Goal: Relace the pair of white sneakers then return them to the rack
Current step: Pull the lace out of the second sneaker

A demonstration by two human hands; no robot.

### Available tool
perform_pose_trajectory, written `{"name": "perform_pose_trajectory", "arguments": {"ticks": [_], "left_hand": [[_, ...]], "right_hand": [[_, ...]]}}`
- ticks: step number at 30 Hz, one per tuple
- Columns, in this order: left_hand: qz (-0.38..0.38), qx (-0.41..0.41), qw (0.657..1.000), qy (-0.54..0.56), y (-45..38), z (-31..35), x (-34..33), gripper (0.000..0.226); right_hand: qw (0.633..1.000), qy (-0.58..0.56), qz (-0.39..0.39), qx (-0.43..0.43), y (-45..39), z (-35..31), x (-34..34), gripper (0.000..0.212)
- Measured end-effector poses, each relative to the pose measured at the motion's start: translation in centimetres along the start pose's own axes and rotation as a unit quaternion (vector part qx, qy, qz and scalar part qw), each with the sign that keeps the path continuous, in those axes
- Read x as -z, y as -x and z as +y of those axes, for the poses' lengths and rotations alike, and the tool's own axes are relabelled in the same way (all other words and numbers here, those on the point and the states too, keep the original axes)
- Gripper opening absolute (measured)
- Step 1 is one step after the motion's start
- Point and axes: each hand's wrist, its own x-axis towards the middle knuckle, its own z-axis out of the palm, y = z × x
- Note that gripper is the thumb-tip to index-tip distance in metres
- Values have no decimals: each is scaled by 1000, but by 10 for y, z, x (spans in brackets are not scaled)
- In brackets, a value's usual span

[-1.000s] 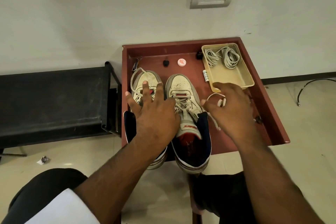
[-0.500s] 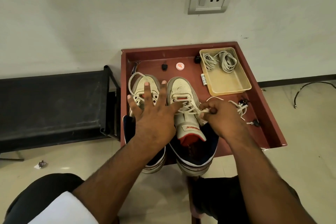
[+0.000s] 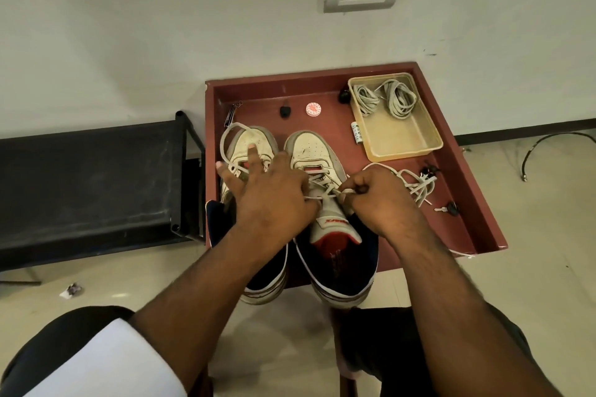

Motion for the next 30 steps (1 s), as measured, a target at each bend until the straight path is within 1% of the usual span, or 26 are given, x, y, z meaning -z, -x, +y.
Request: {"name": "perform_pose_trajectory", "arguments": {"ticks": [2,4,9,11,14,16,18,19,20,21,22,23,24,26,30], "left_hand": [[25,3,999,-29,3,1,-1,29],[36,-13,998,-45,3,3,-1,26],[5,-22,999,-23,4,10,0,19],[-3,-11,1000,24,1,5,4,15],[-9,43,987,157,-8,-19,15,4],[-18,62,977,205,-10,-33,20,8],[-30,67,974,215,-9,-34,20,13],[-31,68,979,190,-9,-32,20,19],[-23,61,990,127,-9,-29,19,27],[-6,47,998,38,-8,-25,17,36],[18,26,999,-45,-7,-20,15,43],[45,3,994,-95,-5,-13,14,45],[62,-17,992,-113,-2,-6,11,43],[68,-38,991,-113,4,6,6,33],[51,-18,993,-103,4,9,3,21]], "right_hand": [[1000,-3,-5,-4,1,-1,-1,4],[1000,6,2,5,2,-2,-3,5],[999,29,4,32,5,-6,-2,13],[999,21,0,29,4,-5,-1,12],[1000,11,-5,21,3,-4,1,11],[1000,13,-1,22,2,-4,-1,12],[999,22,3,26,2,-4,-4,12],[999,27,4,23,2,-4,-5,12],[999,30,3,21,1,-5,-5,12],[999,33,1,19,1,-5,-5,13],[999,35,-2,18,2,-6,-5,13],[999,37,-4,19,3,-6,-4,14],[999,40,-3,21,3,-6,-4,15],[999,47,4,25,4,-7,-4,16],[998,52,6,22,5,-10,-3,17]]}}
